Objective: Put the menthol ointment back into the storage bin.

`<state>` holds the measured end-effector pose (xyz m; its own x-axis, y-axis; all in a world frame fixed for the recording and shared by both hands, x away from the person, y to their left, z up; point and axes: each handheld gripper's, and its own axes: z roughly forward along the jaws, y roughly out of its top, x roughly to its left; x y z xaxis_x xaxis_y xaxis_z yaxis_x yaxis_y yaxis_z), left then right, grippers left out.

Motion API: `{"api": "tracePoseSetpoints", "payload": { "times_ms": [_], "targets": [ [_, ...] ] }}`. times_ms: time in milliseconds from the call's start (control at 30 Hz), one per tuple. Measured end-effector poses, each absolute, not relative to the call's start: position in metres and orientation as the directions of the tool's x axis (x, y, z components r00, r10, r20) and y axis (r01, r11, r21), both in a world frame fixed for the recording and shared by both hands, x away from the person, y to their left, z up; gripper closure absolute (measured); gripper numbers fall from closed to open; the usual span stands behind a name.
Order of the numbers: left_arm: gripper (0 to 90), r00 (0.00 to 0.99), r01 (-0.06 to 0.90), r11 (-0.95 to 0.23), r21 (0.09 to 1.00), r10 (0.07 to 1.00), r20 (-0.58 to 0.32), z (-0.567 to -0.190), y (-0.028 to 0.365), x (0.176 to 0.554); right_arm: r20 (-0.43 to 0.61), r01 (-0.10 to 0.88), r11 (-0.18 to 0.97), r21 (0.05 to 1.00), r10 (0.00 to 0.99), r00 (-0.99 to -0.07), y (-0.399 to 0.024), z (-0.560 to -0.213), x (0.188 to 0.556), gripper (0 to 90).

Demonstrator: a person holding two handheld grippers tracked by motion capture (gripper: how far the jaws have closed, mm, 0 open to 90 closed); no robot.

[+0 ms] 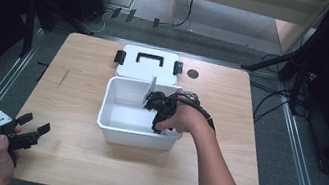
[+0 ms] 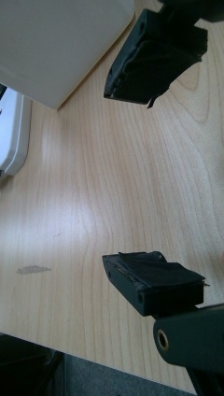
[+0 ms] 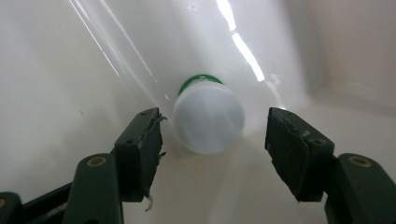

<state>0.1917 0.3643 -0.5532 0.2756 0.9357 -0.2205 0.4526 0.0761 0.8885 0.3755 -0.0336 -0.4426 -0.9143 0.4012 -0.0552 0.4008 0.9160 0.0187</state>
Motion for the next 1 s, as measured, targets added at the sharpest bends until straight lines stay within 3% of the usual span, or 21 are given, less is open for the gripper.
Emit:
{"api": "tracePoseSetpoints", "payload": {
  "times_ms": [433,1000],
  "targets": [
    [17.9,0.274,0.45,0.082,0.889,0.935,-0.224,-0.553,0.364,0.192,-0.082,0.431,0.893,0.13,0.443,-0.893,-0.056,-0.383,0.369,36.0],
    [17.9,0.273,0.452,0.075,0.889,0.937,-0.218,-0.553,0.364,0.192,-0.111,0.483,0.853,0.196,0.509,-0.854,-0.113,-0.349,0.359,33.4]
  ]
}}
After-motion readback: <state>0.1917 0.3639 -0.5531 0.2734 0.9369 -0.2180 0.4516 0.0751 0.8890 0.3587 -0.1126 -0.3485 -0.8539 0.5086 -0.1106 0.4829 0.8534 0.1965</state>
